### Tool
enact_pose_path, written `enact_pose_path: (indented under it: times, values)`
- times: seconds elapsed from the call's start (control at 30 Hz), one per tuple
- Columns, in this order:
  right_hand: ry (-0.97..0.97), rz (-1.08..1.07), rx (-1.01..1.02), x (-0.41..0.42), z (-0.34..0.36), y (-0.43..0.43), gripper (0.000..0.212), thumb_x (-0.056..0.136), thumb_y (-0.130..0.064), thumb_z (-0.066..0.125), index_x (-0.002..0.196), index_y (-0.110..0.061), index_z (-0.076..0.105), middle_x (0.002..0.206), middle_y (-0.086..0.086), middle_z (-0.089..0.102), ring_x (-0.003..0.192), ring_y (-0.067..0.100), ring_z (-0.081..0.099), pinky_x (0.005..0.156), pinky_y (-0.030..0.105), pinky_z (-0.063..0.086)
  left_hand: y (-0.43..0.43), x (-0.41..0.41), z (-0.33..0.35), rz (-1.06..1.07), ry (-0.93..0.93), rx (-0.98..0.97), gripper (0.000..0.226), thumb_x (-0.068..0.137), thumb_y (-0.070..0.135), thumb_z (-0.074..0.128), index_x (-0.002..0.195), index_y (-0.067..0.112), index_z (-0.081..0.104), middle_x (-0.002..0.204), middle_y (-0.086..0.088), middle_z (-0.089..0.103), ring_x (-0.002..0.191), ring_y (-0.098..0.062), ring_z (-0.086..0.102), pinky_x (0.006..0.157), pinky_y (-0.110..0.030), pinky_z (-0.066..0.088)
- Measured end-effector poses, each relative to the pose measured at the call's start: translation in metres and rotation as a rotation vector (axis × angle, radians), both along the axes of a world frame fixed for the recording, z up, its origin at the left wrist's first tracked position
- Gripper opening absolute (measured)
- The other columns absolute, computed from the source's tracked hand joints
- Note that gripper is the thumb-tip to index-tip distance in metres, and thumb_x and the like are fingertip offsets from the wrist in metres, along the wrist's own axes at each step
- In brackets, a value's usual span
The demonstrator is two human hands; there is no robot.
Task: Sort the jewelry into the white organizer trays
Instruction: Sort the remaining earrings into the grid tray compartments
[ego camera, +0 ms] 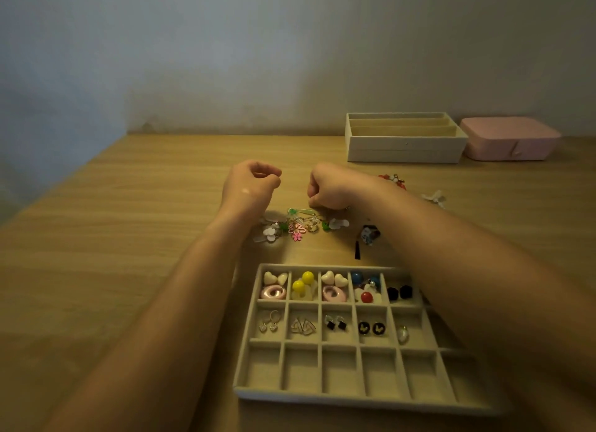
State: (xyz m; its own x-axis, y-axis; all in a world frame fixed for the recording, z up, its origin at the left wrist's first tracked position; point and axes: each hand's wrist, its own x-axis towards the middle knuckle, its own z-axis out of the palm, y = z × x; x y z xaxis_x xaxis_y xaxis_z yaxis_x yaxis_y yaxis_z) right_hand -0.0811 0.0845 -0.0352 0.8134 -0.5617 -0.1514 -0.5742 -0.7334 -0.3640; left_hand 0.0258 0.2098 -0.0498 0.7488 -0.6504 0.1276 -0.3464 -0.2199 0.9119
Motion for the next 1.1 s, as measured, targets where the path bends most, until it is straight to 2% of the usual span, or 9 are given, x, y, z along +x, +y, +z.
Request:
enact_pose_path:
  times: [0.07, 0.13, 0.3, 0.43, 0.6, 0.73, 0.87, 1.03, 1.1]
  values:
    - [-0.143, -0.017, 0.066, -0.009, 0.005, 0.003, 0.010, 0.097, -0.014, 0.065, 0.106, -0.014, 0.069, 0.097, -0.001, 0.067, 0.094, 0.018, 0.064, 0.083, 0.033, 0.054, 0.007, -0.005, 0.007, -0.061, -0.013, -0.001, 0.010, 0.090, 0.013, 0.069, 0.097, 0.021, 0.070, 0.096, -0.001, 0.070, 0.088, -0.013, 0.063, 0.071, -0.026, 0.048]
    - [-0.372, -0.081, 0.248, -0.024, 0.013, 0.009, 0.011, 0.098, -0.012, 0.064, 0.104, -0.016, 0.073, 0.097, 0.001, 0.070, 0.090, 0.015, 0.067, 0.077, 0.027, 0.057, 0.014, -0.013, 0.017, -0.121, -0.051, 0.019, 0.013, 0.088, 0.016, 0.073, 0.098, 0.021, 0.068, 0.094, 0.000, 0.070, 0.084, -0.012, 0.064, 0.069, -0.025, 0.047]
    - [-0.797, -0.251, 0.781, -0.082, 0.035, 0.040, 0.016, 0.092, 0.002, 0.067, 0.105, -0.005, 0.073, 0.100, 0.012, 0.073, 0.088, 0.021, 0.076, 0.072, 0.025, 0.061, 0.037, -0.059, 0.041, -0.329, -0.060, -0.028, 0.022, 0.086, 0.024, 0.076, 0.107, 0.021, 0.067, 0.096, 0.003, 0.073, 0.083, -0.009, 0.069, 0.064, -0.020, 0.053]
    - [-0.883, -0.317, 0.917, -0.120, 0.041, 0.059, 0.016, 0.088, -0.002, 0.072, 0.103, -0.008, 0.073, 0.093, 0.008, 0.077, 0.086, 0.022, 0.076, 0.072, 0.029, 0.062, 0.046, -0.096, 0.047, -0.367, -0.013, -0.126, 0.019, 0.085, 0.020, 0.077, 0.103, 0.018, 0.071, 0.090, 0.000, 0.075, 0.081, -0.010, 0.071, 0.071, -0.026, 0.060]
    - [-0.971, -0.318, 1.105, -0.156, 0.036, 0.076, 0.013, 0.087, -0.004, 0.072, 0.100, -0.009, 0.073, 0.082, 0.006, 0.071, 0.080, 0.018, 0.064, 0.067, 0.026, 0.056, 0.053, -0.130, 0.047, -0.397, 0.013, -0.177, 0.016, 0.087, 0.019, 0.075, 0.102, 0.013, 0.072, 0.086, -0.007, 0.076, 0.077, -0.015, 0.071, 0.067, -0.025, 0.059]
    - [-0.881, -0.241, 0.928, -0.180, 0.035, 0.081, 0.012, 0.089, -0.007, 0.073, 0.100, -0.008, 0.073, 0.083, 0.008, 0.074, 0.078, 0.019, 0.070, 0.071, 0.028, 0.061, 0.062, -0.141, 0.044, -0.441, 0.086, -0.141, 0.014, 0.089, 0.019, 0.073, 0.101, 0.011, 0.074, 0.087, -0.007, 0.077, 0.078, -0.015, 0.071, 0.069, -0.025, 0.059]
    - [-0.666, -0.175, 0.602, -0.195, 0.040, 0.081, 0.008, 0.089, -0.008, 0.075, 0.097, -0.008, 0.075, 0.086, 0.010, 0.077, 0.076, 0.018, 0.074, 0.068, 0.027, 0.062, 0.065, -0.148, 0.040, -0.475, 0.021, -0.004, 0.006, 0.089, 0.020, 0.073, 0.092, 0.016, 0.076, 0.082, -0.002, 0.076, 0.073, -0.012, 0.068, 0.065, -0.023, 0.057]
    - [-0.381, -0.072, 0.305, -0.200, 0.044, 0.077, 0.006, 0.088, -0.019, 0.076, 0.090, -0.013, 0.077, 0.082, 0.004, 0.072, 0.071, 0.011, 0.066, 0.063, 0.021, 0.056, 0.064, -0.158, 0.037, -0.540, -0.065, 0.128, 0.008, 0.088, 0.028, 0.074, 0.089, 0.021, 0.078, 0.077, 0.003, 0.075, 0.068, -0.009, 0.065, 0.060, -0.025, 0.050]
    - [-0.318, -0.048, 0.269, -0.203, 0.045, 0.076, 0.008, 0.089, -0.023, 0.076, 0.089, -0.015, 0.077, 0.081, 0.001, 0.071, 0.073, 0.009, 0.063, 0.062, 0.022, 0.052, 0.064, -0.161, 0.034, -0.555, -0.064, 0.134, 0.005, 0.086, 0.028, 0.076, 0.087, 0.023, 0.078, 0.079, 0.003, 0.076, 0.076, -0.017, 0.070, 0.071, -0.033, 0.058]
